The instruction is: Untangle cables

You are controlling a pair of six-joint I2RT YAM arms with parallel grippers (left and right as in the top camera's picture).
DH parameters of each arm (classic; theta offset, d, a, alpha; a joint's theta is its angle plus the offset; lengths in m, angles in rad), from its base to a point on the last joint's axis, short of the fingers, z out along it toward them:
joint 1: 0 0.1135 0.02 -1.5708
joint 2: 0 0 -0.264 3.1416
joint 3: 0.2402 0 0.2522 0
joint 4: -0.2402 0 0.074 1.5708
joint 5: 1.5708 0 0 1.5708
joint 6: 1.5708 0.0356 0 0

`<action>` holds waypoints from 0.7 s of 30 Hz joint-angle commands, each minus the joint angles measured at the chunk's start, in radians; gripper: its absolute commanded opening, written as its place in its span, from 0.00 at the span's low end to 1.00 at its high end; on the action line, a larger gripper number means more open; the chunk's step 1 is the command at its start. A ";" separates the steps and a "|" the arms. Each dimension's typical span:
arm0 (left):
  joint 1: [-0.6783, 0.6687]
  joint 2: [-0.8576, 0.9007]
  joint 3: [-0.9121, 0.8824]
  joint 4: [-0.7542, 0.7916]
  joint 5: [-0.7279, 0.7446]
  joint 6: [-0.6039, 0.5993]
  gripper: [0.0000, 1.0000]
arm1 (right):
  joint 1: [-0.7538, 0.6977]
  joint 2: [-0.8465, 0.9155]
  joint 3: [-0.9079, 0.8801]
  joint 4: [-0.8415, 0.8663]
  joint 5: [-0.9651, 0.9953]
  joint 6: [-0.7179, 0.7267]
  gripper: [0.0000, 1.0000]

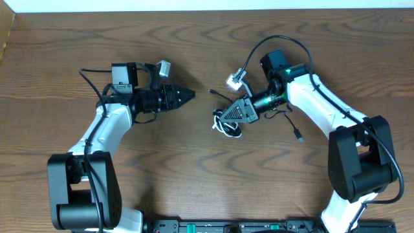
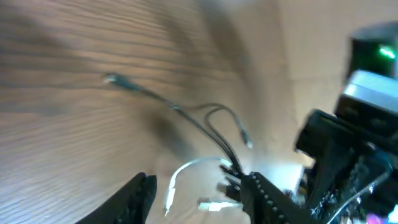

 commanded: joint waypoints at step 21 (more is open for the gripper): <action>-0.039 -0.003 0.001 -0.003 0.077 0.186 0.55 | 0.112 -0.001 0.015 0.075 -0.358 -0.066 0.01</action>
